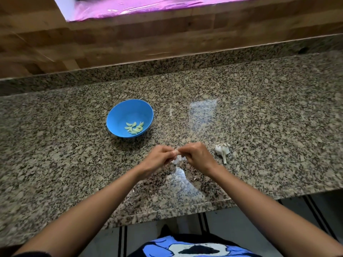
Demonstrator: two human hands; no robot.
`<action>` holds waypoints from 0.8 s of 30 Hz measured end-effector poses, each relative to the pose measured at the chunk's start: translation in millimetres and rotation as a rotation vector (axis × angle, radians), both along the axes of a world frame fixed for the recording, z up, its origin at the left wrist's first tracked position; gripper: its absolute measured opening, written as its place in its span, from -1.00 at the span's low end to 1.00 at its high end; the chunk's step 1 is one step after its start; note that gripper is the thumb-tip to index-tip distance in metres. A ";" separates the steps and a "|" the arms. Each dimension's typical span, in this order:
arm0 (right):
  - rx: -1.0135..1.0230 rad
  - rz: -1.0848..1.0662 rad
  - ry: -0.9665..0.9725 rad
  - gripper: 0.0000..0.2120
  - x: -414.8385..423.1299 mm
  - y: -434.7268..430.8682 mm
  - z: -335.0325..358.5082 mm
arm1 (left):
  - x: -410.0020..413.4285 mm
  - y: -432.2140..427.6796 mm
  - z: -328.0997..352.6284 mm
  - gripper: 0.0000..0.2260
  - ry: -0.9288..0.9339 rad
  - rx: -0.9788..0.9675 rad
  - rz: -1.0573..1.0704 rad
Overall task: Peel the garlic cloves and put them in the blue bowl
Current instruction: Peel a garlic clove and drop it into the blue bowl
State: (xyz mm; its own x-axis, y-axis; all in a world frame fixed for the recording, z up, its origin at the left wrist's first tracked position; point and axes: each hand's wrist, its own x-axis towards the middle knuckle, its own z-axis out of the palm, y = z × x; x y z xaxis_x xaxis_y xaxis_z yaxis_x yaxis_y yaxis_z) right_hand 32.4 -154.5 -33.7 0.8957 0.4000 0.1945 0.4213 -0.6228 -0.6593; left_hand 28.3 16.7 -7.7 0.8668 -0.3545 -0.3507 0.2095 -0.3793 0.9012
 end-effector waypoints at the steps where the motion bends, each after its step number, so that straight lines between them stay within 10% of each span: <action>1: -0.001 0.021 -0.040 -0.75 1.4 -0.5 1.4 | 1.0 -0.4 1.9 -0.79 0.130 -0.129 0.071; 5: -0.078 0.092 -0.098 -0.63 10.2 -1.9 5.2 | 0.9 1.5 3.5 -0.80 0.358 -0.267 0.171; 10: 0.410 -0.031 0.830 -0.81 1.5 -0.9 8.8 | 2.2 15.7 -22.8 -0.79 -0.871 0.498 -0.252; 13: 0.647 -0.036 1.038 -0.82 -5.3 -1.5 6.6 | 1.0 16.8 -23.5 -0.81 -0.894 0.431 -0.204; 16: 0.639 -0.100 0.843 -0.83 -5.0 2.9 11.2 | -0.7 9.2 -14.5 -0.91 -0.680 0.275 0.099; 19: 0.205 -0.119 0.348 -0.85 -3.7 5.1 9.7 | -3.5 0.5 -9.9 -0.93 -0.527 0.225 0.158; 24: -0.132 0.029 -0.376 -0.77 0.0 -3.0 -8.3 | 0.1 -3.3 -0.1 -0.88 0.316 -0.237 0.315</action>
State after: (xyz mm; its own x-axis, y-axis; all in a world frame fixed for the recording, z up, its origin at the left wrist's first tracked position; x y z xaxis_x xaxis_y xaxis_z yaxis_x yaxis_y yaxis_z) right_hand 32.4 -157.5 -42.0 0.7599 0.4672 0.4519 0.6364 -0.6763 -0.3709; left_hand 28.4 13.4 -7.8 0.8089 -0.1944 -0.5549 0.5576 -0.0460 0.8289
